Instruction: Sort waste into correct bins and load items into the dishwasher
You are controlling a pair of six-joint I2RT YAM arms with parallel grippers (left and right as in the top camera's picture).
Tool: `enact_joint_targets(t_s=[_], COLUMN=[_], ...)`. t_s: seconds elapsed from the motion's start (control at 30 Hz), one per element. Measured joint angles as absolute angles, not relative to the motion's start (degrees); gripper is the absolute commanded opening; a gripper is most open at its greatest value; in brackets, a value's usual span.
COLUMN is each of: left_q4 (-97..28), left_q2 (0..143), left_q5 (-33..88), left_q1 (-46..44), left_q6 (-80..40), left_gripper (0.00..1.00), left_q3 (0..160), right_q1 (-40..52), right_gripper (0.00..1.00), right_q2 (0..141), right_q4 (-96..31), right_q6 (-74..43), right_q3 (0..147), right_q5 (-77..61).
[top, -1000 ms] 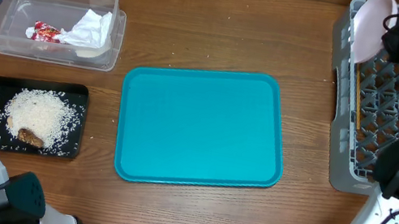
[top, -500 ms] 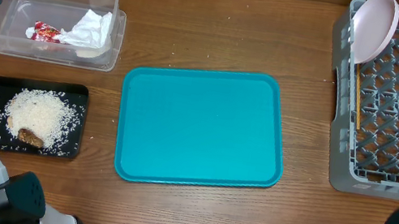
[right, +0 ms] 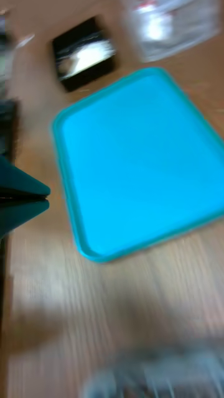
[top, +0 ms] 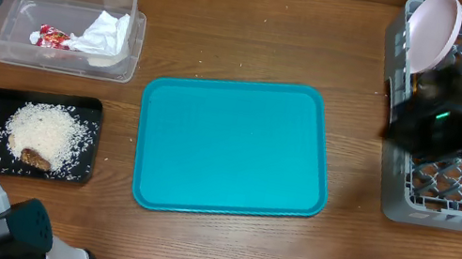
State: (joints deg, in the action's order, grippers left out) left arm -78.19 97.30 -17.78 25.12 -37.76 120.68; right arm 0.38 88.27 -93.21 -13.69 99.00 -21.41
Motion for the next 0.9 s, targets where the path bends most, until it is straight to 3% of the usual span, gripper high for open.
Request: enact_joint_targets(t_s=[0.03,0.07,0.1,0.13,0.4,0.7,0.9], left_q4=[-78.22,-78.24,-78.22,-78.22,-78.24,-78.22,-78.22], left_q2=[97.3,97.3,97.3,97.3,97.3,97.3,97.3], left_q5=[-17.8,-17.78,-17.78,-17.78,-17.78,-17.78,-17.78], left_q1=[25.12,25.12,25.12,25.12,25.12,25.12,25.12], left_q6=[-37.76,-37.76,-37.76,-37.76,-37.76,-37.76,-37.76], left_gripper=[1.0,1.0,1.0,1.0,1.0,1.0,1.0], left_q3=[120.68,120.68,120.68,120.68,120.68,120.68,120.68], right_q1=[2.42,5.41,6.92,9.13,18.96,19.64,19.66], right_gripper=[0.04,0.12,0.78,1.0,1.0,1.0,1.0], right_q2=[87.05,85.27,84.33,83.09,80.47,80.47,80.44], right_q4=[-92.42,-91.48,-91.13,-90.78,-91.98,-95.33,-90.83], right_q6=[-13.74,-13.91,-14.35,-14.9,-15.2,-13.54,-10.2], right_q3=[96.9,94.19,93.01,91.48,88.53,88.49,88.18], right_q5=[-21.67,-21.89,-22.13,-22.26,-22.5,-20.67,-20.36])
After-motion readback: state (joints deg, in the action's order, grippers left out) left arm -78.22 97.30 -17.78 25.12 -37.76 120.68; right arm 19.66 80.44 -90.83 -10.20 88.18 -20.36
